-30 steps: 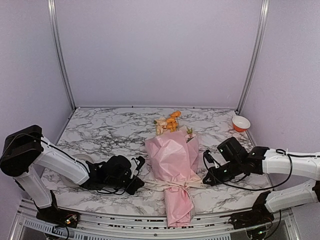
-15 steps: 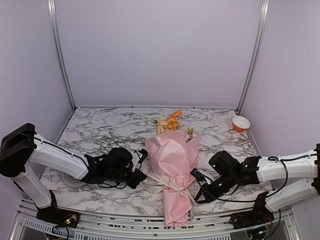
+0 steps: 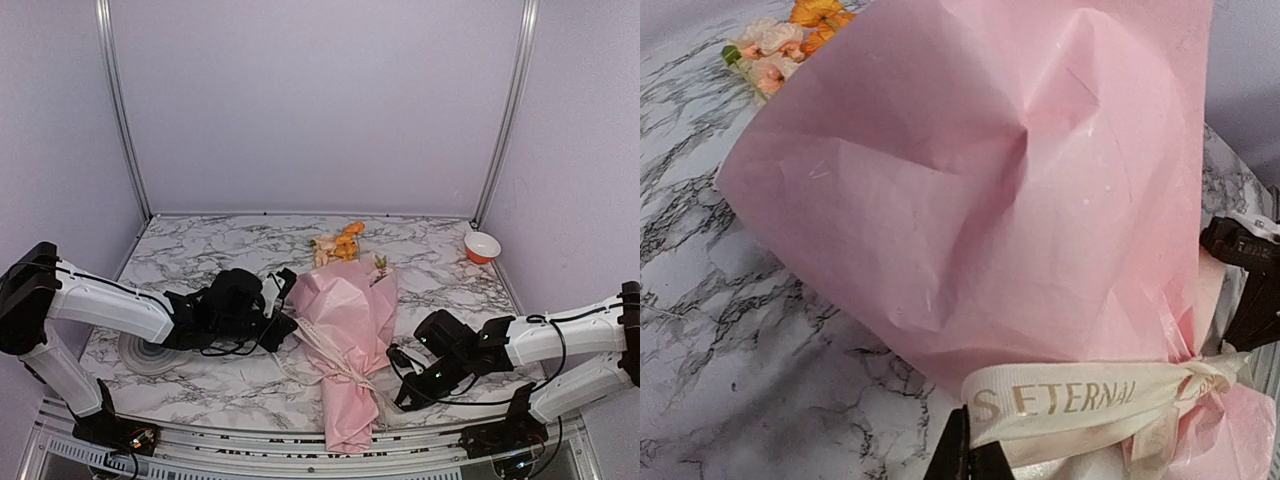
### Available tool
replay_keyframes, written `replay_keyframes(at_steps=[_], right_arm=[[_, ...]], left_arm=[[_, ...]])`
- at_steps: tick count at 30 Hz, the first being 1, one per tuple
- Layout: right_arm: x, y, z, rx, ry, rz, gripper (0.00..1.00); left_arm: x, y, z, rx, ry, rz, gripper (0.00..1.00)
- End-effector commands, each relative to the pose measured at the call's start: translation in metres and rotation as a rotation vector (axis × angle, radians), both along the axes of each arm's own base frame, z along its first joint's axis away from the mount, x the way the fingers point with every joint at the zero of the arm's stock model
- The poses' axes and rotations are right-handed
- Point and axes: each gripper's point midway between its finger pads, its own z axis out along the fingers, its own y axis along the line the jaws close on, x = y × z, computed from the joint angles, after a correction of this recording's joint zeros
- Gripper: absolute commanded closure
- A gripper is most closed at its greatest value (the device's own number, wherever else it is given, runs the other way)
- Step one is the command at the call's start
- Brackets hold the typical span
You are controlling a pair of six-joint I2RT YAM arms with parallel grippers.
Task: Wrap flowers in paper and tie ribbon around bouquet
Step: Tie the half-tied ribbon around the folded bouquet.
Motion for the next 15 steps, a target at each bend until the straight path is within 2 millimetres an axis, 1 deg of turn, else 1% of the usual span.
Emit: replay_keyframes(at_steps=[1,3,4,6,11,15], right_arm=[[0.006,-0.020,-0.017,-0.116,-0.026,-0.041,1.00],[0.005,-0.024,-0.021,-0.136,-0.024,-0.044,1.00],[0.004,-0.026,-0.022,-0.142,-0.022,-0.046,1.00],[0.004,-0.027,-0.023,-0.145,-0.020,-0.049,1.00],[0.003,-0.030,-0.025,-0.155,-0.018,-0.050,1.00],[0.000,-0.038,-0.030,-0.193,-0.015,-0.054,1.00]], left_arm=[[0.023,0.028,-0.018,0.027,0.045,0.127,1.00],[0.022,0.032,-0.030,0.040,0.074,0.141,1.00],[0.023,0.033,-0.033,0.040,0.083,0.155,1.00],[0.019,0.045,-0.051,0.063,0.122,0.190,1.00],[0.029,0.072,-0.075,0.079,0.174,0.306,1.00],[0.028,0.083,-0.091,0.090,0.224,0.349,1.00]])
